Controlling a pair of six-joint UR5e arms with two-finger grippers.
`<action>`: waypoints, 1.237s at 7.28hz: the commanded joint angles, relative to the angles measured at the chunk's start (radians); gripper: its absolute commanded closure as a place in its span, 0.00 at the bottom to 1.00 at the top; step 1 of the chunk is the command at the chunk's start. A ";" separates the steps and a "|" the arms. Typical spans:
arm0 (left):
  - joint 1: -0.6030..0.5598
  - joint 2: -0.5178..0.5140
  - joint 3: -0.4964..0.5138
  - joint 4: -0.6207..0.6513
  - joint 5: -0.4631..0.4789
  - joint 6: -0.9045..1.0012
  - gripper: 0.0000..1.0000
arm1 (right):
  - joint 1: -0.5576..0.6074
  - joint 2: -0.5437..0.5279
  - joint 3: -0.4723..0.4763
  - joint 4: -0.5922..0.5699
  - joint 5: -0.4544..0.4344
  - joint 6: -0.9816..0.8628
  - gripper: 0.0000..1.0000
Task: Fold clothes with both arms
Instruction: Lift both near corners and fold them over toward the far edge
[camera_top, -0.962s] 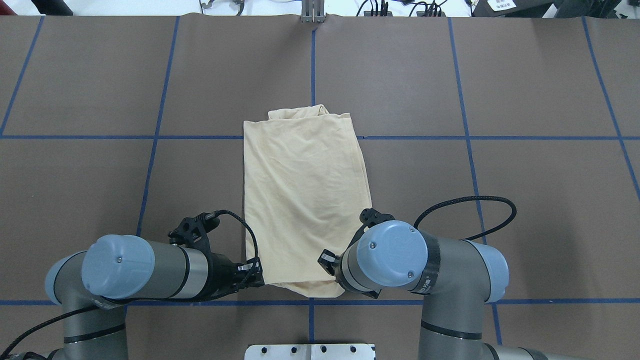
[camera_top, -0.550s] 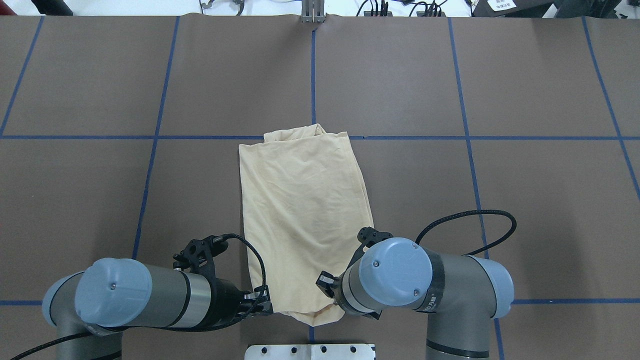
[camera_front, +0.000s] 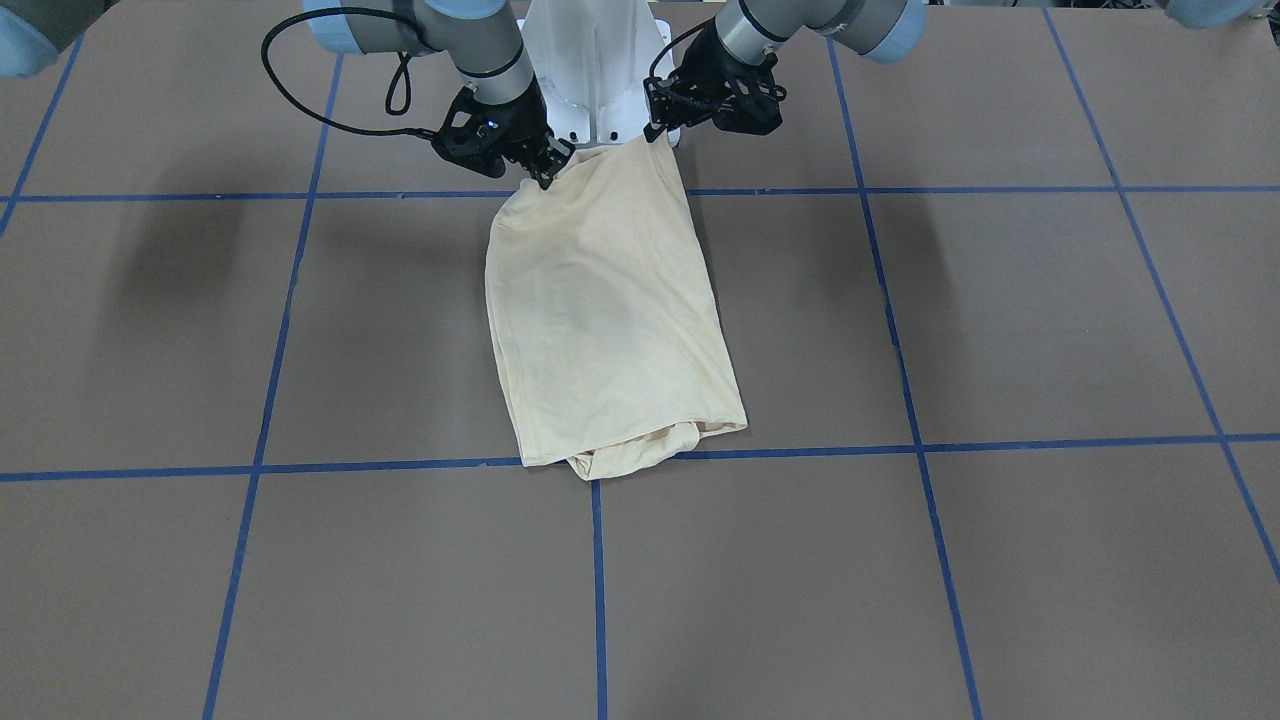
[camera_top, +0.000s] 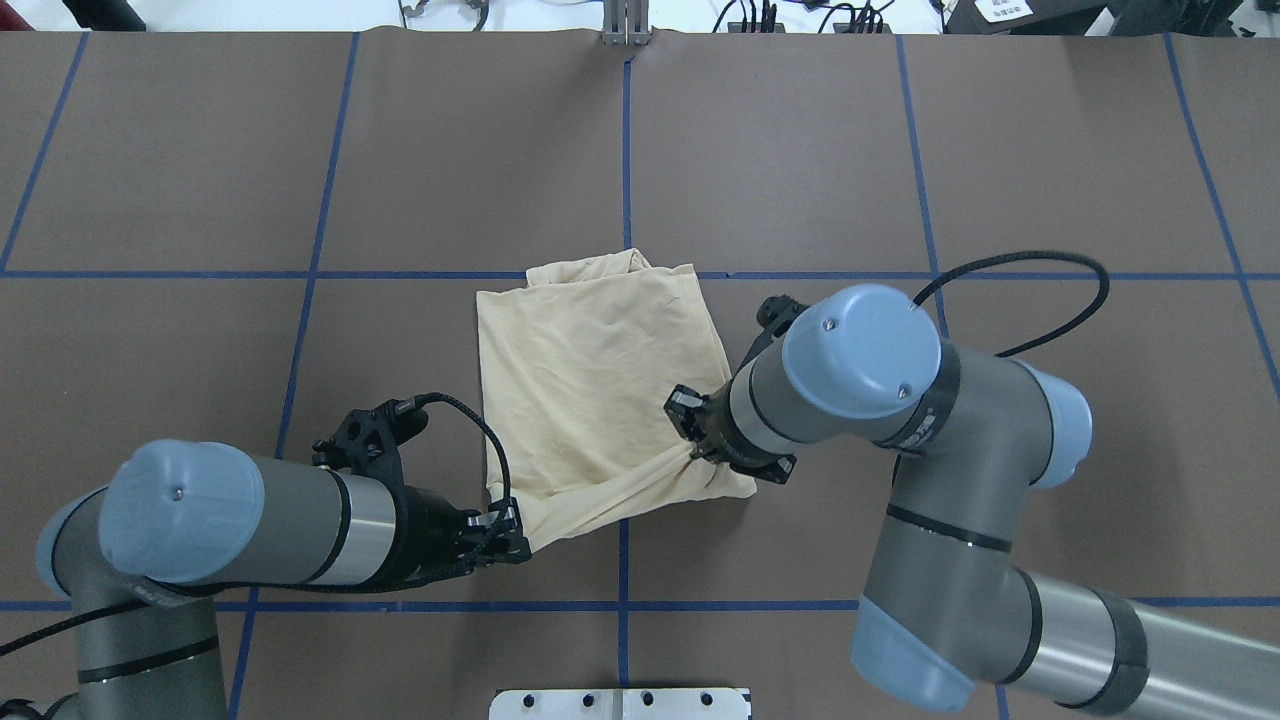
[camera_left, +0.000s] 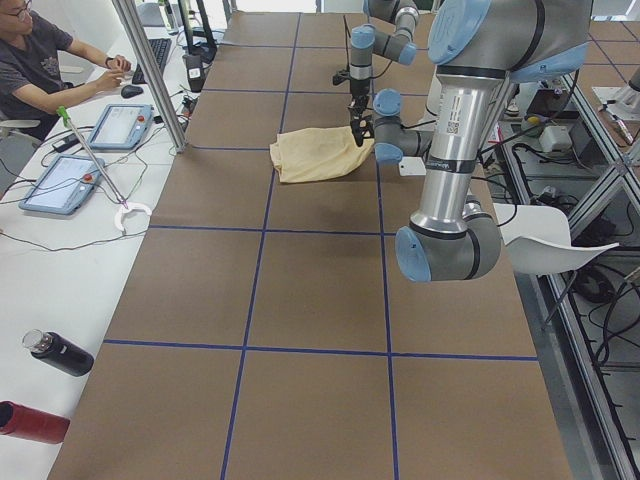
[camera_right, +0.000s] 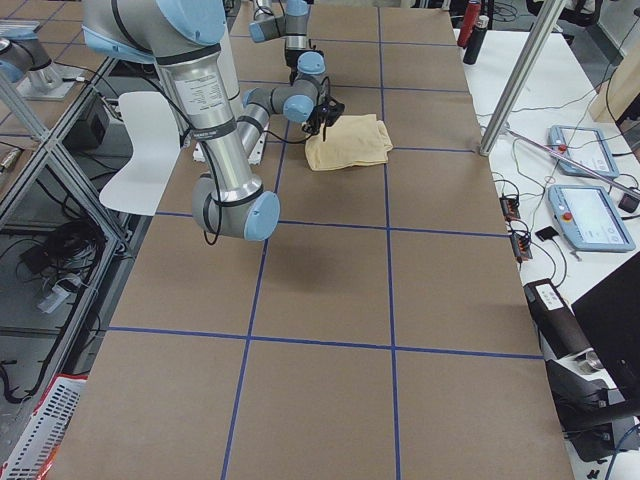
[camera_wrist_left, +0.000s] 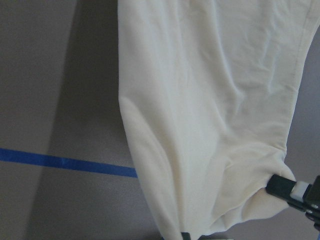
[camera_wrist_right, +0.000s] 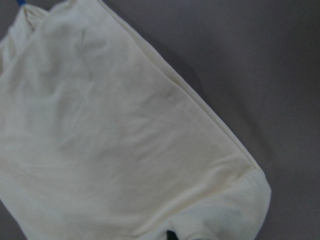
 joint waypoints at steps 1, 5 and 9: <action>-0.188 -0.071 0.022 0.047 -0.148 0.034 1.00 | 0.112 0.064 -0.052 -0.001 0.018 -0.077 1.00; -0.357 -0.234 0.259 0.125 -0.170 0.183 1.00 | 0.166 0.249 -0.353 0.126 0.012 -0.090 1.00; -0.390 -0.269 0.430 0.027 -0.167 0.229 1.00 | 0.174 0.345 -0.600 0.264 -0.023 -0.101 1.00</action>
